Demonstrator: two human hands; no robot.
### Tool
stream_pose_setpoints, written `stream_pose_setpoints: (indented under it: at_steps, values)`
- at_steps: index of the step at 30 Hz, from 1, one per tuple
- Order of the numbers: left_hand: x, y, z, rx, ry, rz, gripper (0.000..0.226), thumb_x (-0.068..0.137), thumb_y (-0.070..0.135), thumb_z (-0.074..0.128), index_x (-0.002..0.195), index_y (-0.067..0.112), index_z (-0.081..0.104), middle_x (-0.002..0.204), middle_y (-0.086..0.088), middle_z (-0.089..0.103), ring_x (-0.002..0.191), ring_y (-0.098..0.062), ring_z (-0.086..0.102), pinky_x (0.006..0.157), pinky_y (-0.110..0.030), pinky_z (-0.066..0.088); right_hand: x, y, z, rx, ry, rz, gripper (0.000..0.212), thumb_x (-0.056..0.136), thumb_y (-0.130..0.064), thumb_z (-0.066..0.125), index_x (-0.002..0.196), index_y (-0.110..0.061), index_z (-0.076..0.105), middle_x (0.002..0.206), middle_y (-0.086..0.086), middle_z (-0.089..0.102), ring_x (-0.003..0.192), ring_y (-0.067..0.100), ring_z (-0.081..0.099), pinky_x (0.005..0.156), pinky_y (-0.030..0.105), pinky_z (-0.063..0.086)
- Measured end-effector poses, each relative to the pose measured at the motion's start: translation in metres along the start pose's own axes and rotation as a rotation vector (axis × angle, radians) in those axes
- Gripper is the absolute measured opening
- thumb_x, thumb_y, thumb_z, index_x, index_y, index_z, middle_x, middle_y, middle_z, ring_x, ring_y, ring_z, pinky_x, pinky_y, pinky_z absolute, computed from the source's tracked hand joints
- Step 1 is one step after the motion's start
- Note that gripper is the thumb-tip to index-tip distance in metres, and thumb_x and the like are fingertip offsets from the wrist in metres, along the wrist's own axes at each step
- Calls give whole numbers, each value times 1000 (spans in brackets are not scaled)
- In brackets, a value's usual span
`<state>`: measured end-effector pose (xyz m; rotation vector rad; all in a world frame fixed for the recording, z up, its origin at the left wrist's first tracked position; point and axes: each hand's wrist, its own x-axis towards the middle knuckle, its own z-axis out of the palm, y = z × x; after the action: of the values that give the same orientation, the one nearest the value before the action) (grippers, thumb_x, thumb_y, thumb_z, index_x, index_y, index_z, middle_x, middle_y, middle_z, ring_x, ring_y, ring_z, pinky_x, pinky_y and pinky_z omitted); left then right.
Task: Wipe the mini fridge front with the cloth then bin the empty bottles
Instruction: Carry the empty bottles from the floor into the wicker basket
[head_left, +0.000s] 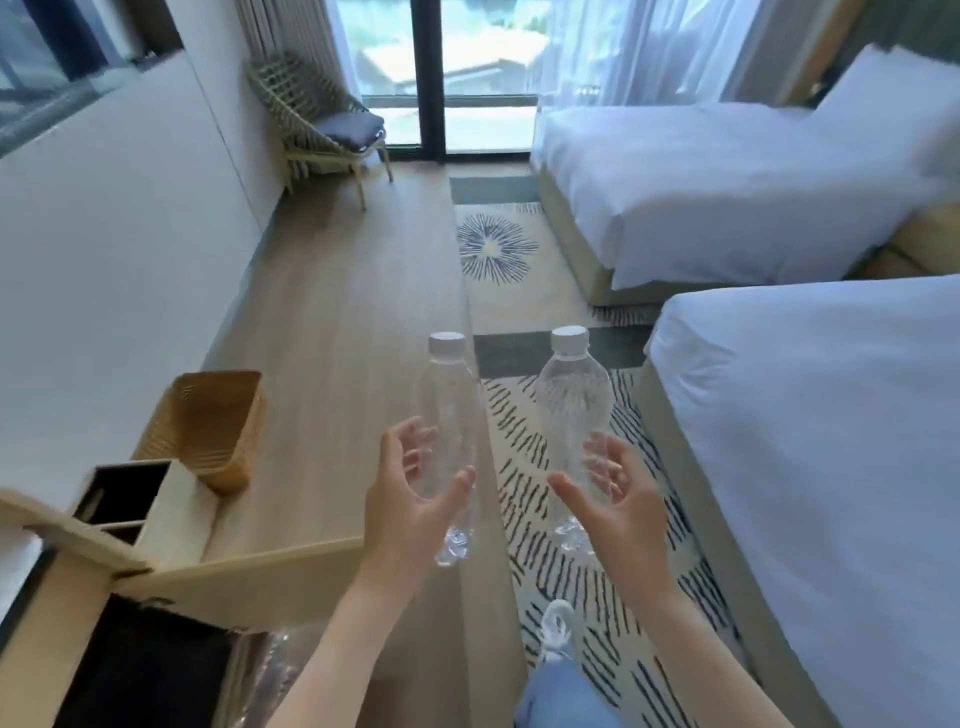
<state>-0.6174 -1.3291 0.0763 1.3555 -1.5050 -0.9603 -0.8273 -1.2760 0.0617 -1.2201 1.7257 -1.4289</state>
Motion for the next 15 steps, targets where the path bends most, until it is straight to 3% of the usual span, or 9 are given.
stream_pose_setpoints:
  at_steps: [3,8,11,15]
  values:
    - [45,-2,42,12,-51,-15,67,76,38,82,131,33,45,121,26,57,109,10,53,86,-8,40,50,20,-14,10,38,38,58,74,-44,86,125,-35,59,117,-14,68,104,-5,64,83,8,51]
    - [145,8,114,7,-13,-56,65,77,30,83,132,26,48,122,19,60,111,-2,57,89,-12,42,172,40,-36,28,5,46,57,72,-46,85,122,-38,58,116,-17,68,106,-4,63,86,12,52]
    - [207,23,149,9,24,-61,65,77,30,84,132,27,49,122,19,61,112,0,57,91,-12,42,248,42,-45,45,-40,32,54,73,-42,84,120,-37,58,109,-25,68,102,-8,63,78,5,49]
    - [281,32,175,8,58,-80,64,76,32,84,130,29,49,121,22,60,110,5,55,89,-8,41,337,40,-41,52,-99,21,51,74,-39,84,117,-41,57,109,-31,66,101,-8,64,76,5,50]
